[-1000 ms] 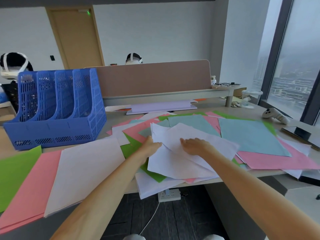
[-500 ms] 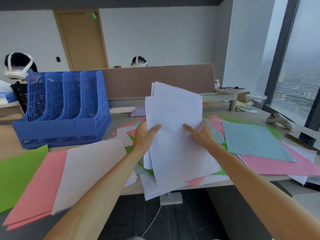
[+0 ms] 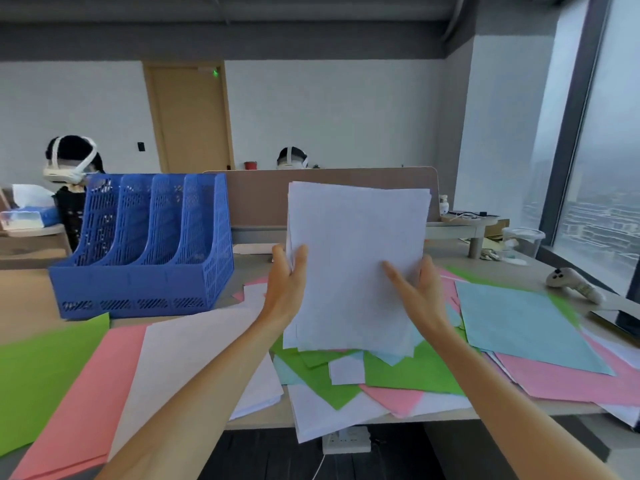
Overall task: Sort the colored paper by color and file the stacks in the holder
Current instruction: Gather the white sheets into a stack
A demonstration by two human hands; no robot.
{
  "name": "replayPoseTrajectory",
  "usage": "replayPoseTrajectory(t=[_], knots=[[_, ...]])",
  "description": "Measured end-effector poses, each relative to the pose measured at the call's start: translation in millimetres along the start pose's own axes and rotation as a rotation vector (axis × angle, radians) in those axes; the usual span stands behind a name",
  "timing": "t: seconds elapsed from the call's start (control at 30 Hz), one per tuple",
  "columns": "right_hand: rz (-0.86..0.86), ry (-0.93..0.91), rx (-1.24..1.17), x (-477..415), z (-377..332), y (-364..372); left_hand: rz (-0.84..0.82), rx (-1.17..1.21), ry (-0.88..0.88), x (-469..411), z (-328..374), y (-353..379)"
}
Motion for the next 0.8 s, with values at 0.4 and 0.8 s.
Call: replayPoseTrajectory(t=[0.4, 0.8], knots=[[0.066, -0.016, 0.080, 7, -13, 3, 0.061, 0.046, -0.012, 5, 0, 2], [0.042, 0.105, 0.135, 26, -6, 19, -0.012, -0.068, -0.141, 35, -12, 0]])
Point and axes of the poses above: each hand's wrist, its own x-axis away from the middle knuckle, its own y-axis out of the palm, z = x × y, the point moved 3 cm from there along -x, towards the middle knuckle, and after that the axes turned 3 degrees about y, right-handed, at the moved point
